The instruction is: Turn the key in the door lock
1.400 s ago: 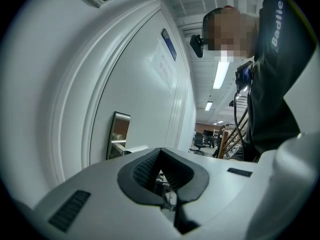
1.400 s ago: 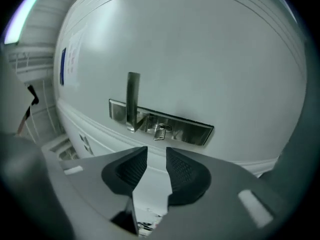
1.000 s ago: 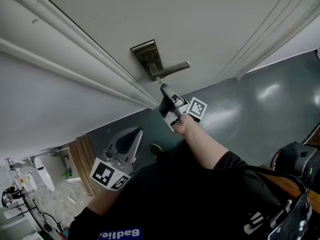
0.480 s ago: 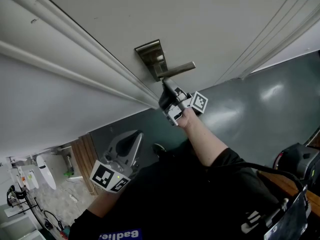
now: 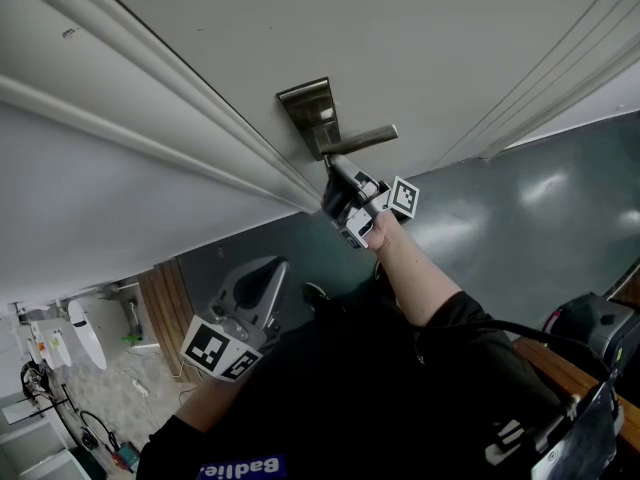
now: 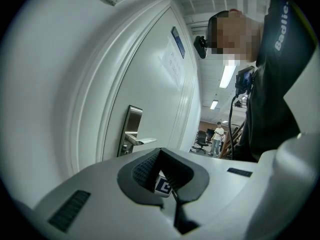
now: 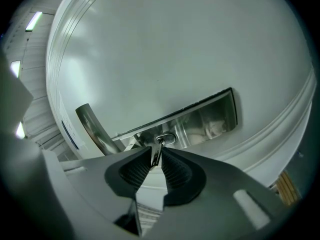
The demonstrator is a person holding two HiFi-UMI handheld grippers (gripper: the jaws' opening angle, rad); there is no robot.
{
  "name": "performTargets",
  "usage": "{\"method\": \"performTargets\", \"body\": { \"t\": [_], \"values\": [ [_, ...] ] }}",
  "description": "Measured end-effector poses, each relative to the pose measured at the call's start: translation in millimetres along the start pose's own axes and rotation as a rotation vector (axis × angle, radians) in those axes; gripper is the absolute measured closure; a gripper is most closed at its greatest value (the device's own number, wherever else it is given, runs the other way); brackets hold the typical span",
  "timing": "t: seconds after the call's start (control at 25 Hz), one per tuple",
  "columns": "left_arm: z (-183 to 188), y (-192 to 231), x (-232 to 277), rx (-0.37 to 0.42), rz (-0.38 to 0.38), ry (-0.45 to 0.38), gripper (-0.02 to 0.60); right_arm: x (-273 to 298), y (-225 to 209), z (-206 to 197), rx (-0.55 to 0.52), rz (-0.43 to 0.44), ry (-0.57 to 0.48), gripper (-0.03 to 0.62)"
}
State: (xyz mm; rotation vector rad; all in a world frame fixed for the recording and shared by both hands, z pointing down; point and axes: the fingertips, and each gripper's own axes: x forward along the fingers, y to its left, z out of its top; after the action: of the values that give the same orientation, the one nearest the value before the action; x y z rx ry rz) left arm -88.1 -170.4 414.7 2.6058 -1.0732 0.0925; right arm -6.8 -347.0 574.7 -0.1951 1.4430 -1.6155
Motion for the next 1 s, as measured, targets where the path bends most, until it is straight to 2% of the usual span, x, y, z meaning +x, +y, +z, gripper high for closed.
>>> {"method": "performTargets", "body": {
  "t": [0.12, 0.2, 0.6, 0.68, 0.76, 0.84, 1.0],
  "values": [
    [-1.6, 1.9, 0.2, -0.009, 0.005, -0.001, 0.588, 1.0, 0.8, -1.0, -0.006, -0.016, 0.009, 0.533],
    [-2.7, 3.4, 0.0, -0.011, 0.009, -0.001, 0.588, 1.6, 2.5, -1.1, -0.049, -0.047, 0.014, 0.551],
    [-3.8, 8.5, -1.6, -0.016, 0.017, -0.017, 0.588, 4.4, 9.1, -1.4, -0.411, -0.261, 0.023, 0.557],
    [-4.6, 7.3, -3.2, -0.017, 0.014, -0.016, 0.588, 2.6, 8.6, -0.1, -0.432, -0.286, 0.002, 0.557],
    [-5.5, 6.5, -6.3, -0.017, 0.013, -0.015, 0.588, 0.9, 7.3, 0.4, -0.410, -0.305, -0.008, 0.557],
    [-6.3, 7.0, -10.2, -0.020, 0.016, -0.016, 0.588, 0.8, 7.2, -0.4, -0.414, -0.333, 0.014, 0.556],
    [-6.9, 10.1, -16.0, -0.031, 0.024, -0.032, 0.588, 2.8, 11.5, -2.0, -0.582, -0.446, 0.076, 0.553]
  ]
}}
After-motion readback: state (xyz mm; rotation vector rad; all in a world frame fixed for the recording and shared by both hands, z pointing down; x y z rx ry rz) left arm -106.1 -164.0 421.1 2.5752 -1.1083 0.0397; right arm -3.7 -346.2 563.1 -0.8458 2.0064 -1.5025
